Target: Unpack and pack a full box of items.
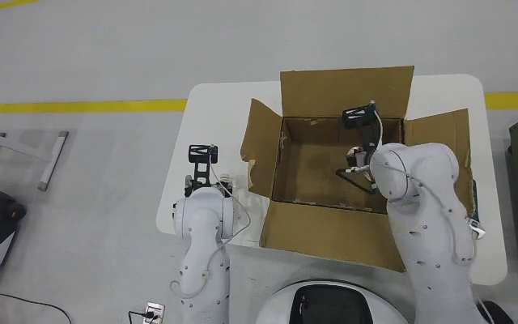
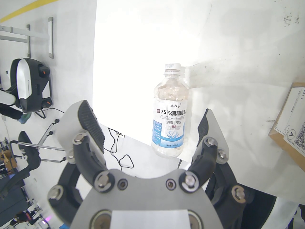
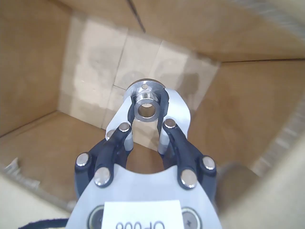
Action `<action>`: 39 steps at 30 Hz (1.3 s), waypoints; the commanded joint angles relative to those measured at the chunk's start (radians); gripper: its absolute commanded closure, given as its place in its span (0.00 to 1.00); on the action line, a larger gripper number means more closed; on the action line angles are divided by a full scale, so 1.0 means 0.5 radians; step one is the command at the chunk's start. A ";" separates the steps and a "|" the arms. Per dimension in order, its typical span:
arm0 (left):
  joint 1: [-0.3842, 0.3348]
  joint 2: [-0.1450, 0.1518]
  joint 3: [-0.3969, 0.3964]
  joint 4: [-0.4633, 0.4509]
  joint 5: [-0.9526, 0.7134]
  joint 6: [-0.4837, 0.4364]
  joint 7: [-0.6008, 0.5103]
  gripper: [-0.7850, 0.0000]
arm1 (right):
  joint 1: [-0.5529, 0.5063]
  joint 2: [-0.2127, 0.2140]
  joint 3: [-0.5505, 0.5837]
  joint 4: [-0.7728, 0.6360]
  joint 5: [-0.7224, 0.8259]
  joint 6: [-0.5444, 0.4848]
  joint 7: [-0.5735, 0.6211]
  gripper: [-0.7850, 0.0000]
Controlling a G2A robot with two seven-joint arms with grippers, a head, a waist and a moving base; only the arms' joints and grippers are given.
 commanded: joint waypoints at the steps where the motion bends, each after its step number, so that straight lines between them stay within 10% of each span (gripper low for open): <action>1: 0.000 0.000 0.000 0.000 0.000 0.000 0.000 0.00 | -0.072 0.009 0.105 -0.299 0.120 -0.028 -0.002 1.00; 8: 0.000 0.000 0.000 0.000 0.000 0.000 0.000 0.00 | -0.280 0.045 0.570 -0.845 0.467 -0.093 -0.073 1.00; 26: 0.000 0.000 0.000 0.000 0.000 0.000 0.000 0.00 | -0.645 0.153 1.655 -0.845 1.080 -0.121 -0.190 1.00; 39: 0.000 0.000 0.000 0.000 0.000 0.000 0.000 0.00 | -0.775 0.197 1.244 -0.594 0.794 0.083 -0.198 1.00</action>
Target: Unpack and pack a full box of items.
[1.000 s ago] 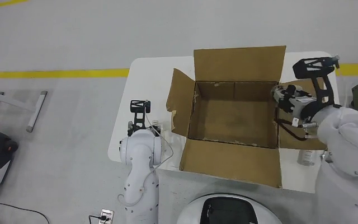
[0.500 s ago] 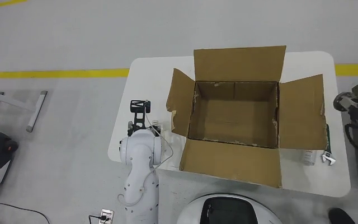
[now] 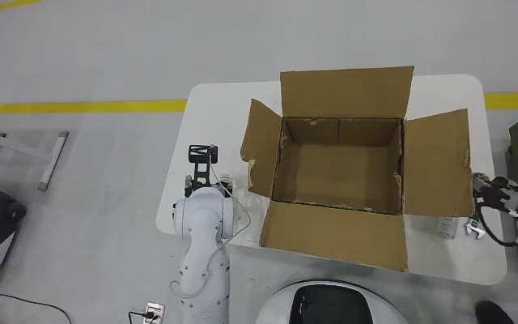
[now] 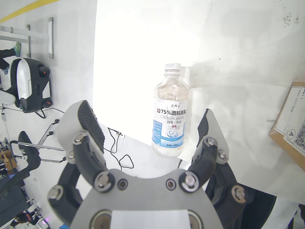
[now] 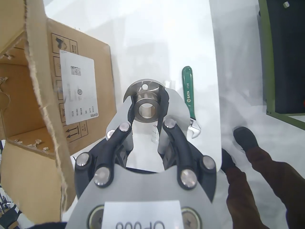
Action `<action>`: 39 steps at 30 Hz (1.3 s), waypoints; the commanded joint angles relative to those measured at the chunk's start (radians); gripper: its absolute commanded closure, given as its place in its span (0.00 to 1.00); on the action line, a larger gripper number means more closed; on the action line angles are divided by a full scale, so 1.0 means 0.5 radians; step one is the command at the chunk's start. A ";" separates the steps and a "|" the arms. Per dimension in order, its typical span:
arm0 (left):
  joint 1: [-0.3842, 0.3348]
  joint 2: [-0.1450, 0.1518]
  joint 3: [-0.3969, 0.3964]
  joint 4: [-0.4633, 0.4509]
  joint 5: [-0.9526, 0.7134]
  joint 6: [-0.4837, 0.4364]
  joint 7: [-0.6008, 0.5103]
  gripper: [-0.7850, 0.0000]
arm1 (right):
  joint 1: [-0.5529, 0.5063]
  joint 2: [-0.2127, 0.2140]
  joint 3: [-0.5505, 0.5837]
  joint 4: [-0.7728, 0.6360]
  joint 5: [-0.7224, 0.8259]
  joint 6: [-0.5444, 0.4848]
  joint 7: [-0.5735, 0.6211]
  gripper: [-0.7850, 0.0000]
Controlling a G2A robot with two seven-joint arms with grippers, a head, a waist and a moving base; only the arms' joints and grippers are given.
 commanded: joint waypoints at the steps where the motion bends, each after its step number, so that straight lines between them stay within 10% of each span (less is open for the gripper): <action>1: 0.000 0.000 0.000 0.000 0.000 0.000 0.000 0.00 | 0.064 0.012 -0.103 0.114 -0.107 0.023 0.009 1.00; 30: 0.000 0.000 0.000 0.000 0.000 0.000 0.000 0.00 | 0.300 0.122 -0.459 0.691 -0.287 0.102 0.179 1.00; 39: 0.000 0.000 0.000 0.000 0.000 0.000 0.000 0.00 | 0.349 0.149 -0.522 0.742 -0.327 0.132 0.201 0.73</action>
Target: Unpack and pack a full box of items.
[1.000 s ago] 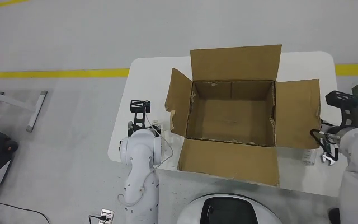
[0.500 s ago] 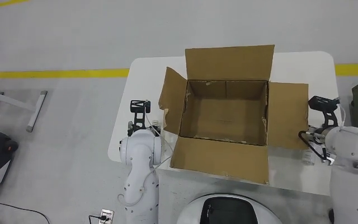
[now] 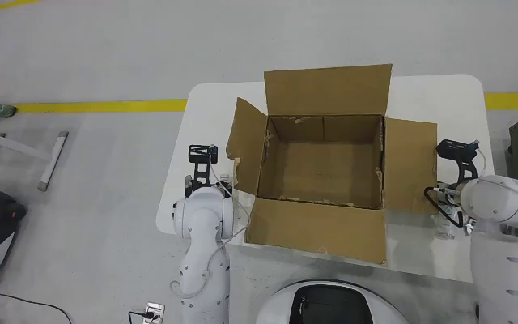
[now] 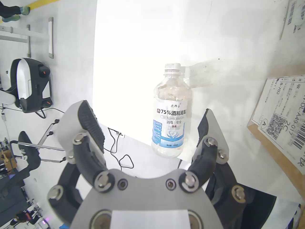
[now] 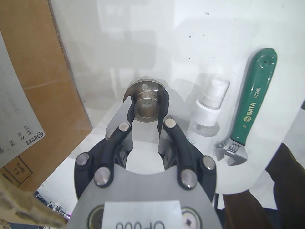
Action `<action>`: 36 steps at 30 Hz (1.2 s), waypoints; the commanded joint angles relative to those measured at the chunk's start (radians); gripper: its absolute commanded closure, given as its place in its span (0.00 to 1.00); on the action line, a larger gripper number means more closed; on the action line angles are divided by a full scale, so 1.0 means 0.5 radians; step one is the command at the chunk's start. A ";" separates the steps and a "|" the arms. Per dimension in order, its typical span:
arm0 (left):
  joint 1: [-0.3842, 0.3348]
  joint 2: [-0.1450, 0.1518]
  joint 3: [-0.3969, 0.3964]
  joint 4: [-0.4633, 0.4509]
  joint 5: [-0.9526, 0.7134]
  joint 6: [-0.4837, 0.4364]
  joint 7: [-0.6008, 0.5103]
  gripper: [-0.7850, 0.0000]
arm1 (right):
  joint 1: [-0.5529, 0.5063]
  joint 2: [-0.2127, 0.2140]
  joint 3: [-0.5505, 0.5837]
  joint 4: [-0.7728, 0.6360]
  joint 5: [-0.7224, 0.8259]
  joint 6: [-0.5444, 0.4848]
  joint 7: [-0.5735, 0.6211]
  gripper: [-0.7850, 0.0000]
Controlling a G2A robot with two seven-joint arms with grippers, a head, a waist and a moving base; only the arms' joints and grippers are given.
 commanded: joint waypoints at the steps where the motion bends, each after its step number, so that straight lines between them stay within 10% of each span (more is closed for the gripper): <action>1: 0.000 0.000 0.000 0.000 0.000 0.000 0.000 0.00 | 0.001 0.005 -0.014 -0.003 0.000 0.006 0.000 0.68; 13: 0.000 0.000 0.000 0.000 0.000 0.000 0.000 0.00 | -0.129 0.036 0.140 -0.326 0.153 0.056 -0.169 0.55; 15: 0.000 0.000 0.000 0.000 0.000 0.000 0.000 0.00 | -0.206 0.037 0.229 -0.481 0.236 0.051 -0.307 0.73; 16: 0.000 0.000 0.000 0.000 0.000 0.000 0.000 0.00 | -0.255 0.038 0.273 -0.558 0.257 0.036 -0.401 1.00; 24: 0.000 0.000 0.000 0.000 0.000 0.000 0.000 0.00 | -0.600 0.013 0.444 -0.884 0.636 0.046 -1.026 1.00; 36: 0.000 0.000 0.000 0.000 0.000 0.000 0.000 0.00 | -0.681 0.010 0.392 -0.859 0.758 -0.010 -1.117 1.00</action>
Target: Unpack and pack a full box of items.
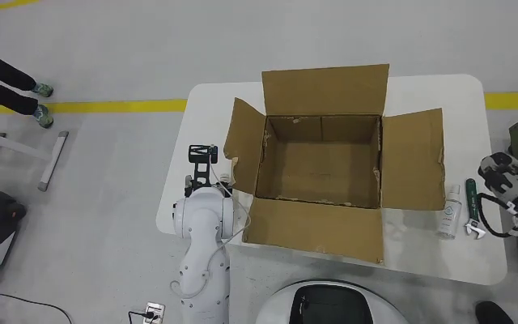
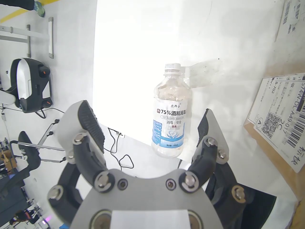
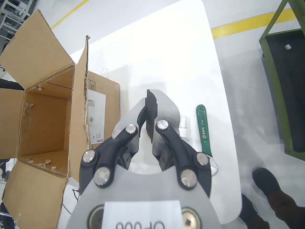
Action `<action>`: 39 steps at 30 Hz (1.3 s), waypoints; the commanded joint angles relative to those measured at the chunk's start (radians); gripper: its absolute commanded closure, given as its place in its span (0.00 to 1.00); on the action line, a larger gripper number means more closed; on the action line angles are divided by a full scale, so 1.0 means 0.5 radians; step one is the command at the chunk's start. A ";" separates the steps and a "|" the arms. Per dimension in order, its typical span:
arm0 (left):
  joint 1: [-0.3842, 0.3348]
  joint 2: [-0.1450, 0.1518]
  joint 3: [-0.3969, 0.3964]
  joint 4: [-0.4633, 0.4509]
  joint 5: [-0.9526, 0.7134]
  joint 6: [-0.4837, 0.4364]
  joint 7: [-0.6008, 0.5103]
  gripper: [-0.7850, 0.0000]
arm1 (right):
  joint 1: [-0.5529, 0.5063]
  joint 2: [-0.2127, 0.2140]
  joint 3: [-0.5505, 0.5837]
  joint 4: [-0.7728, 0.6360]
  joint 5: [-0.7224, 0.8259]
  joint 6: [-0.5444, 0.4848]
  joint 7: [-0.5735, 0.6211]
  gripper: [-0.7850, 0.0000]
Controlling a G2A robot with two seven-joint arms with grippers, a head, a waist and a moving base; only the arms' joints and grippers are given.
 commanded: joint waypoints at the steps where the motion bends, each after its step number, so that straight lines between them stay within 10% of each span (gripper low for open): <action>1: 0.000 0.000 0.000 0.000 0.000 0.000 0.000 0.00 | -0.005 -0.003 -0.039 0.016 0.125 -0.030 -0.109 1.00; 13: 0.000 0.000 0.000 0.000 0.000 0.000 0.000 0.00 | -0.156 -0.007 -0.145 -0.059 -0.013 -0.473 -1.202 1.00; 39: 0.048 0.006 -0.008 -0.002 0.015 -0.014 0.075 0.00 | -0.159 -0.008 -0.153 -0.059 -0.021 -0.470 -1.214 1.00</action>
